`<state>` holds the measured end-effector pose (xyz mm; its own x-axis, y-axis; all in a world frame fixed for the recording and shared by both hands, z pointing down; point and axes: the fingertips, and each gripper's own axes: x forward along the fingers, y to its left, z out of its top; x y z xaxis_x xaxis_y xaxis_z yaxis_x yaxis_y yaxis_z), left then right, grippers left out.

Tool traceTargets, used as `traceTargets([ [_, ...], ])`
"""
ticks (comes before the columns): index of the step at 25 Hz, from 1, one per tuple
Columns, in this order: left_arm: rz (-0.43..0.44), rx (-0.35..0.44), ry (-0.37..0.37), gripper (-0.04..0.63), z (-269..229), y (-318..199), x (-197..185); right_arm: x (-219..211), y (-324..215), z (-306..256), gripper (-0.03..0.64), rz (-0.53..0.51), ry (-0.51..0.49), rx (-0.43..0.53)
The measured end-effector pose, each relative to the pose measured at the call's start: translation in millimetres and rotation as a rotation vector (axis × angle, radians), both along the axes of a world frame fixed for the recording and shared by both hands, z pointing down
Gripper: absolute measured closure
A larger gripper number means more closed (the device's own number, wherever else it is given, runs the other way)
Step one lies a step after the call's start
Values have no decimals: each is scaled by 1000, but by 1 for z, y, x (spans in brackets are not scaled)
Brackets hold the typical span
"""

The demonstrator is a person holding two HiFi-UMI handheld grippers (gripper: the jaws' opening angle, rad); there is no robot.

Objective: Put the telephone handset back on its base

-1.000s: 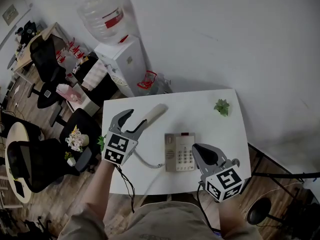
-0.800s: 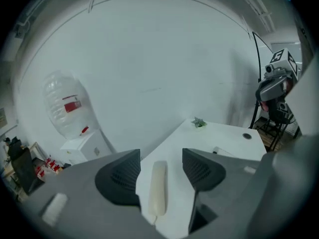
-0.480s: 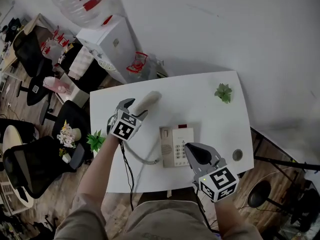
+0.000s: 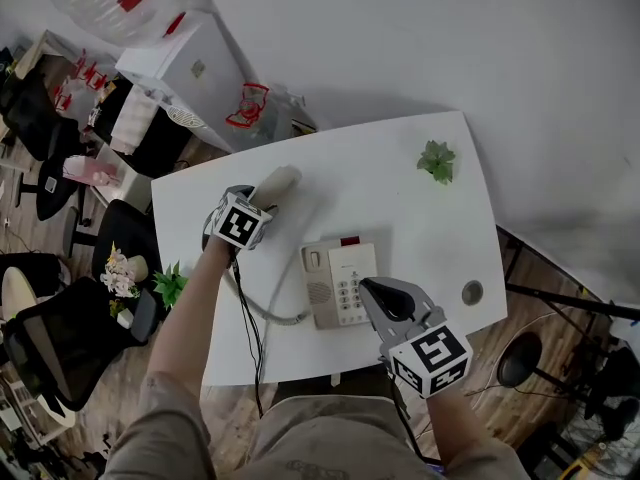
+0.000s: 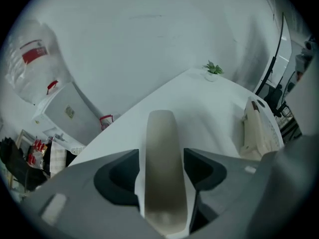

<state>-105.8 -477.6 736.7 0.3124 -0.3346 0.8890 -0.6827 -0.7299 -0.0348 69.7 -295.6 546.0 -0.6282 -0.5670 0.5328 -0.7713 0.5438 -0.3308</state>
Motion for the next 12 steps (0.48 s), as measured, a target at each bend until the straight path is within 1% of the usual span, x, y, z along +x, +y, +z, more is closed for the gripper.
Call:
traceTargets([
  [2,9,-19,-7,336,3,-1,-1,3,0,3,589,3,0,-7],
  [3,13,-23,-10,339,2,0,-1,4,0,5,589,3,1,-10],
  [6,14,-22,-3,371,3,0,0,8,0,8,589,6,2,-20],
  [10,7,-17,-23,376,2,1,0,10,1,10,589,11,-6,-30],
  [12,-1,1,-27,377,-1,2,0,10,3,9,589,11,-10,-31],
])
